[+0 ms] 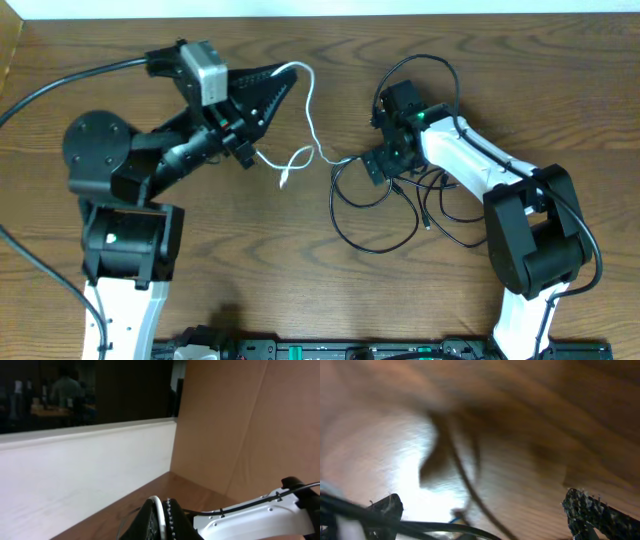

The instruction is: Untangle cables

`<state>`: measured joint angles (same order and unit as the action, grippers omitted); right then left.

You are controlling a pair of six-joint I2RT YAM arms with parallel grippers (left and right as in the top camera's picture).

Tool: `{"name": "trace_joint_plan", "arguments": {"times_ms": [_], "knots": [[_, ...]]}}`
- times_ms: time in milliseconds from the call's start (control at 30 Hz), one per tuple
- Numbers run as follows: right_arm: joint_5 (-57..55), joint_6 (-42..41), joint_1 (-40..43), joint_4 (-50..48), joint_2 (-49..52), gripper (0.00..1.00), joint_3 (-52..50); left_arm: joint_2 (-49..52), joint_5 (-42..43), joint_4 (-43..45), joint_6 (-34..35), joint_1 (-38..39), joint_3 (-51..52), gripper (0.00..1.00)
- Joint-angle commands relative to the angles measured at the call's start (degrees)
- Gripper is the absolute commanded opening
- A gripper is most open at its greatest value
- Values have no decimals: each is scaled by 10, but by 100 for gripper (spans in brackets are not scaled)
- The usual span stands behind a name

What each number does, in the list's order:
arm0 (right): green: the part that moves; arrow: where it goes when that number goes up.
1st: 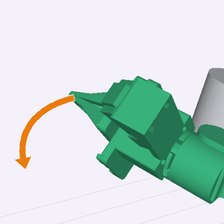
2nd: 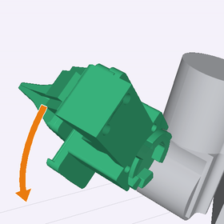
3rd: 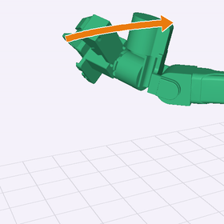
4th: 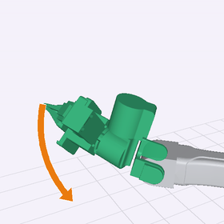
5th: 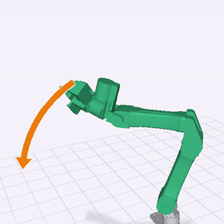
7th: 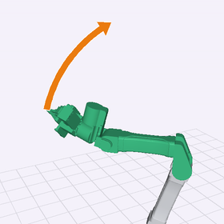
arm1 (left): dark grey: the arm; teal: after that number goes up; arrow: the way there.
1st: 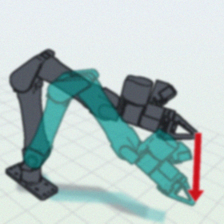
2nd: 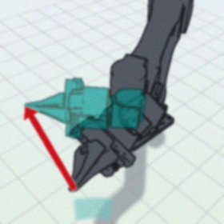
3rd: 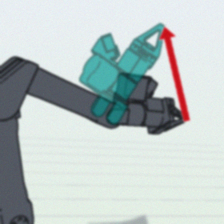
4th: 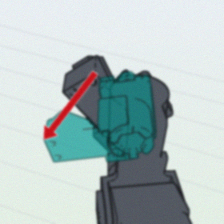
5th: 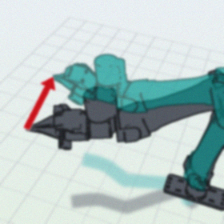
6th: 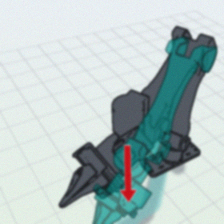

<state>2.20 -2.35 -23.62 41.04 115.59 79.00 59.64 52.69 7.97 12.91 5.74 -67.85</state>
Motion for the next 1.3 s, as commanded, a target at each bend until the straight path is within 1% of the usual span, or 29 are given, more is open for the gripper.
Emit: {"name": "trace_joint_plan", "arguments": {"times_ms": [0,100,167,200,300,333,400,567,733,800,867,967,1133,1267], "knots": [[-106,-78,16,2,10,99,-4,-19,27,5,14,-21,-22,8],[-179,-122,31,18,10,99,-4,-21,45,1,19,-41,-22,8],[-208,-147,47,33,10,99,-4,-21,50,0,25,-55,-22,8],[-218,-166,69,48,10,99,-4,-21,50,0,25,-68,-22,8],[-213,-185,109,69,10,99,-4,-21,50,0,25,-89,-22,8],[-200,-185,137,80,10,99,-4,-21,50,-1,25,-102,-22,8],[-193,-185,163,86,10,99,-4,-21,50,-1,25,-112,-22,8],[-189,-186,205,98,10,99,-4,-21,49,0,25,-150,-22,8],[-167,-188,229,100,10,99,-4,-21,49,5,35,-215,-22,8],[-149,-188,232,99,10,99,-4,-20,59,5,55,-237,-22,8],[-145,-188,231,99,10,99,-4,-18,86,5,54,-252,-22,8],[-123,-188,227,89,10,99,-4,-16,99,5,55,-259,-22,8],[-25,-130,202,60,10,99,-4,-17,113,5,59,-259,-22,8],[29,-102,168,32,10,99,-4,-17,114,5,71,-259,-22,7]]}}
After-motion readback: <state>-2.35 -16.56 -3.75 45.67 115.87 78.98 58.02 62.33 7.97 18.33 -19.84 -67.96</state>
